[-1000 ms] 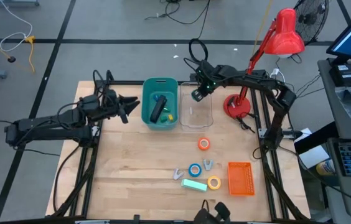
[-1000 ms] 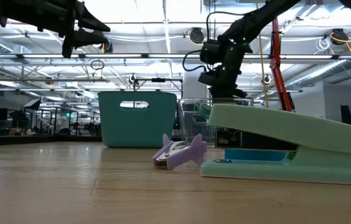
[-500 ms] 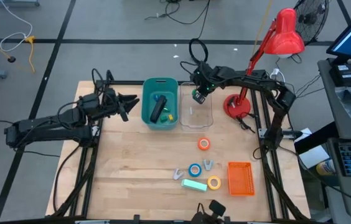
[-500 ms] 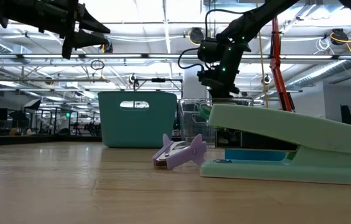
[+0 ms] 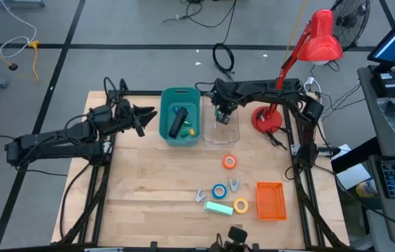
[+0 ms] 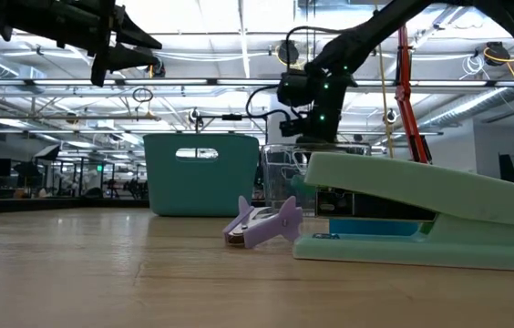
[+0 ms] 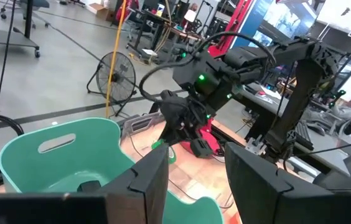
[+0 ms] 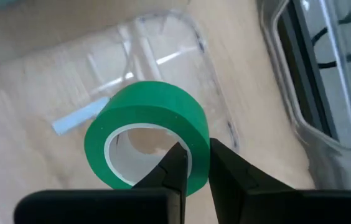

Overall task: Pick and place Stapler, Stapler remover, tape
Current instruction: Put the green tape into the transparent bin, then put the orange tape into the transparent bin

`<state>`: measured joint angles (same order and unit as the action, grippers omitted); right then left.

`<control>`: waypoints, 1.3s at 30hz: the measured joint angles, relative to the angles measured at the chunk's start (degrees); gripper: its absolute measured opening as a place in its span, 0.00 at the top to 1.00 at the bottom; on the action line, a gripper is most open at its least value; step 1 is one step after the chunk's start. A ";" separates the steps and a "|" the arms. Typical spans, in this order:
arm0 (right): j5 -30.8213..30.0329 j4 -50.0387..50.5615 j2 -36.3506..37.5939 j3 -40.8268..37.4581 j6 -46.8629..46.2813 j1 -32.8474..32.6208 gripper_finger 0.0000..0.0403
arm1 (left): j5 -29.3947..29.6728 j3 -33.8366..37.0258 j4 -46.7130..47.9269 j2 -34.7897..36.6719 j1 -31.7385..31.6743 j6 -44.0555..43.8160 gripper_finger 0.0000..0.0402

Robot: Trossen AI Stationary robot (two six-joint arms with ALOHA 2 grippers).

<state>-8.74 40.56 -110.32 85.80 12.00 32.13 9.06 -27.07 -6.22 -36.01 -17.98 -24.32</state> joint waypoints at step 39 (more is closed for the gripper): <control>-8.28 0.33 1.39 0.02 10.16 -1.48 0.67 | -0.22 -0.02 0.20 0.00 0.00 0.34 0.61</control>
<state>-17.02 40.89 -108.94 85.82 22.15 30.65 8.84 -27.09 -6.02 -36.01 -17.98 -23.97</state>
